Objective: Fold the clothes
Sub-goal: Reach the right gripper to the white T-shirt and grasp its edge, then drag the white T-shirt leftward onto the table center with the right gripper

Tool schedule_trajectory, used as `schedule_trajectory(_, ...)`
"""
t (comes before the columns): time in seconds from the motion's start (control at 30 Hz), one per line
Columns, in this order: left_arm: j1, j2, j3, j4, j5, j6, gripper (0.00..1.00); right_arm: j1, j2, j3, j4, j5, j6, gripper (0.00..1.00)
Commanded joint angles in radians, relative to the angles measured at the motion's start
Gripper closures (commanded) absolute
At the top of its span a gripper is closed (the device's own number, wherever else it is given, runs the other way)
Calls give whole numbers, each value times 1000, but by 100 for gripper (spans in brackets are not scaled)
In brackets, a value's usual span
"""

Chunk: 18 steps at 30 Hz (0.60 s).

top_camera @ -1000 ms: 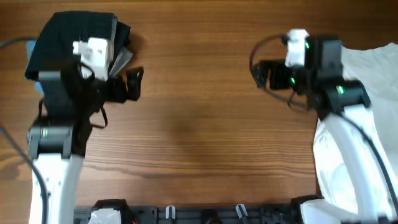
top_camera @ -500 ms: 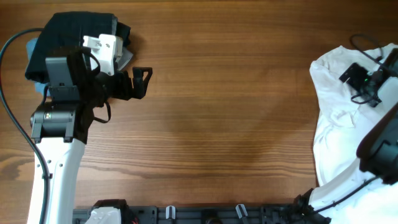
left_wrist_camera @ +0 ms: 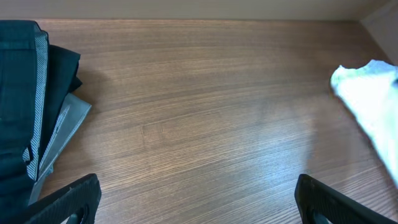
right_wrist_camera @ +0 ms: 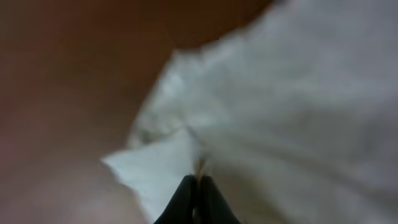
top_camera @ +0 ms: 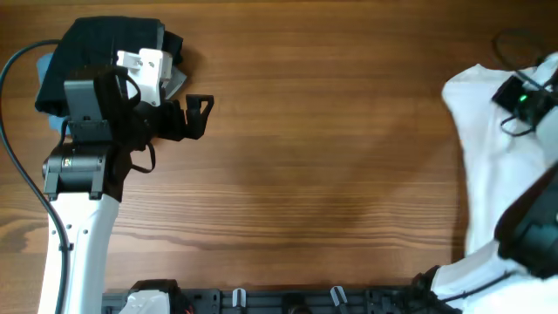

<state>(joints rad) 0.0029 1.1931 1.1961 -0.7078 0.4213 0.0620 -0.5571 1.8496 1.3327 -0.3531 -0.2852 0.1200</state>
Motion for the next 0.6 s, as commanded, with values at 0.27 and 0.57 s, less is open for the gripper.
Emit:
schedule_trajectory(0.27,45,-47,22,41,-183,-11,0,900,-375,34,2,-221,126,95)
schedule_trajectory(0.57,101,-166,21,101,-75,-11,0,1295,-309,35,-15,121,180,11)
